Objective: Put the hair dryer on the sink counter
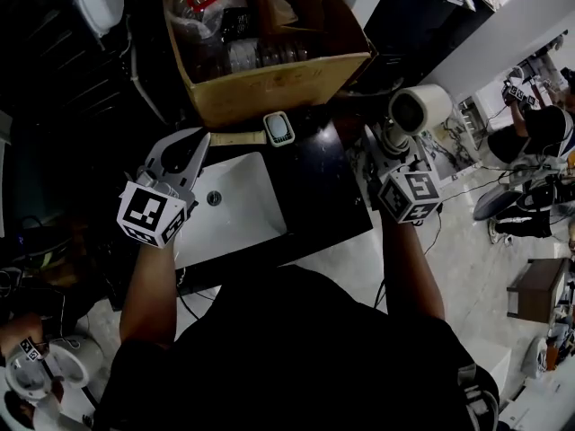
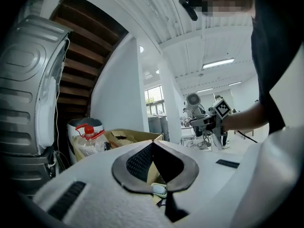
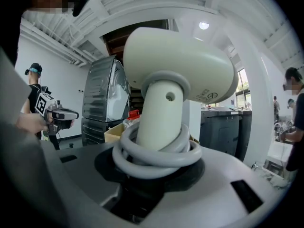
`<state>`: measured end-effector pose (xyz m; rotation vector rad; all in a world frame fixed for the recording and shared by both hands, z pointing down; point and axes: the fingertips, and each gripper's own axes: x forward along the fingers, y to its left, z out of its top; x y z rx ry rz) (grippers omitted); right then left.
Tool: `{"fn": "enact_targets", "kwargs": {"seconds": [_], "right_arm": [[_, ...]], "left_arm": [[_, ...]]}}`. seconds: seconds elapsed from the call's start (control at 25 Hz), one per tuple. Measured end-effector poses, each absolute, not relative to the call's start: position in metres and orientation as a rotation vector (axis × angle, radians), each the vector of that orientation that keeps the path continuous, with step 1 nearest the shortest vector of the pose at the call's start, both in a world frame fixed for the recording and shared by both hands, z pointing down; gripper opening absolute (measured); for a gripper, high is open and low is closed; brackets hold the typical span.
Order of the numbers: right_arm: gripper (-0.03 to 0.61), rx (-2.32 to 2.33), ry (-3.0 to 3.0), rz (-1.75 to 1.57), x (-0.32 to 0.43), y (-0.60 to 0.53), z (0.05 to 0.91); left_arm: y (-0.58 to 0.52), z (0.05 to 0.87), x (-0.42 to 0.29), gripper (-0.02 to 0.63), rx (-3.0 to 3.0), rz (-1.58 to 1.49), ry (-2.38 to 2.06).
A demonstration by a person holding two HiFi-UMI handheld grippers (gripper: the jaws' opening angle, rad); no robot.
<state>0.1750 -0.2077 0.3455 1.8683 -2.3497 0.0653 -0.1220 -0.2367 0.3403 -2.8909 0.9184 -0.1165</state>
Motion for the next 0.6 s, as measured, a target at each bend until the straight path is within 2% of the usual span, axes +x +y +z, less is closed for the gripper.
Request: {"fn": "enact_targets", "kwargs": {"seconds": [0.6], "right_arm": [[0.173, 1.881, -2.26, 0.119, 0.146, -0.238, 0.371]], "left_arm": [[-0.273, 0.359, -0.122, 0.014, -2.962, -0.11, 0.788]]}}
